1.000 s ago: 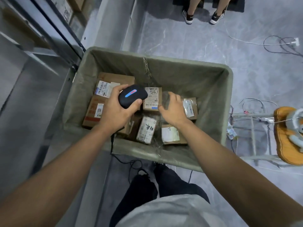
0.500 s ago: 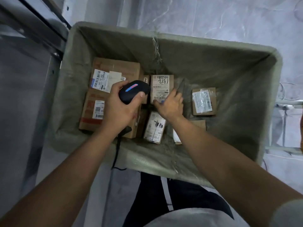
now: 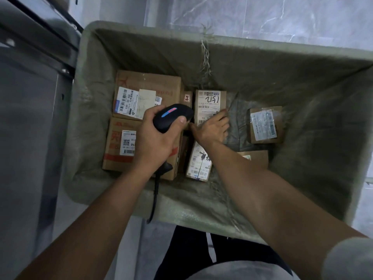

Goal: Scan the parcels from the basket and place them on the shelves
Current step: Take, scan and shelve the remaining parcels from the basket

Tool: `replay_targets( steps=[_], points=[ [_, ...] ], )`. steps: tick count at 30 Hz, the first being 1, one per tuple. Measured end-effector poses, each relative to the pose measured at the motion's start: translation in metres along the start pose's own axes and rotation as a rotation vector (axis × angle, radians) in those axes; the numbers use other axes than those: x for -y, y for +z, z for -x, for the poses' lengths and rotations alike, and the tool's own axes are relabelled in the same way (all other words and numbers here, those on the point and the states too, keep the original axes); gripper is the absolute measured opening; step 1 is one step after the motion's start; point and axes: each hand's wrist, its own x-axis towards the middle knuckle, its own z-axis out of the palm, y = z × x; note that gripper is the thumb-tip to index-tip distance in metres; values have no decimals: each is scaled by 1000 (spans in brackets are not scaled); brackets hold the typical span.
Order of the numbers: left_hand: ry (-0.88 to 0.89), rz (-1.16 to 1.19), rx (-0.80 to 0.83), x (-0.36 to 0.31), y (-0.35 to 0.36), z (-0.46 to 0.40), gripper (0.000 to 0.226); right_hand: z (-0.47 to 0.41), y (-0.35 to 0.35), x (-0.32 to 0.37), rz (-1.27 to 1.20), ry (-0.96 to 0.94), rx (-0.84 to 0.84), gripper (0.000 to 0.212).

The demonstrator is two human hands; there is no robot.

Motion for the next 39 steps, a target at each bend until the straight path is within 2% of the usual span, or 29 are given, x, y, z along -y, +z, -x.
replay_targets(
  steps=[5,10,16,21,28,33,39],
  points=[
    [0,29,3,-1,-4,1,46,4,-20,-12,-10,-69,-26,130],
    [3,50,-28,-11,-7,10,44,23,-58,-35,57,-205,-20,136],
    [82,-2,-122,-23,-7,36,53,53,-112,-42,71,-396,-2,131],
    [133,-28,-192,-35,-16,77,55,72,-152,-37,5,-568,37,133],
    [229,-83,-348,-45,-28,132,53,92,-196,-22,56,-877,41,130],
    [228,-45,-445,-46,-46,172,52,118,-209,-2,130,-1044,55,129],
    [248,-62,-554,-39,-80,233,59,163,-206,20,166,-1240,147,129]
  ],
)
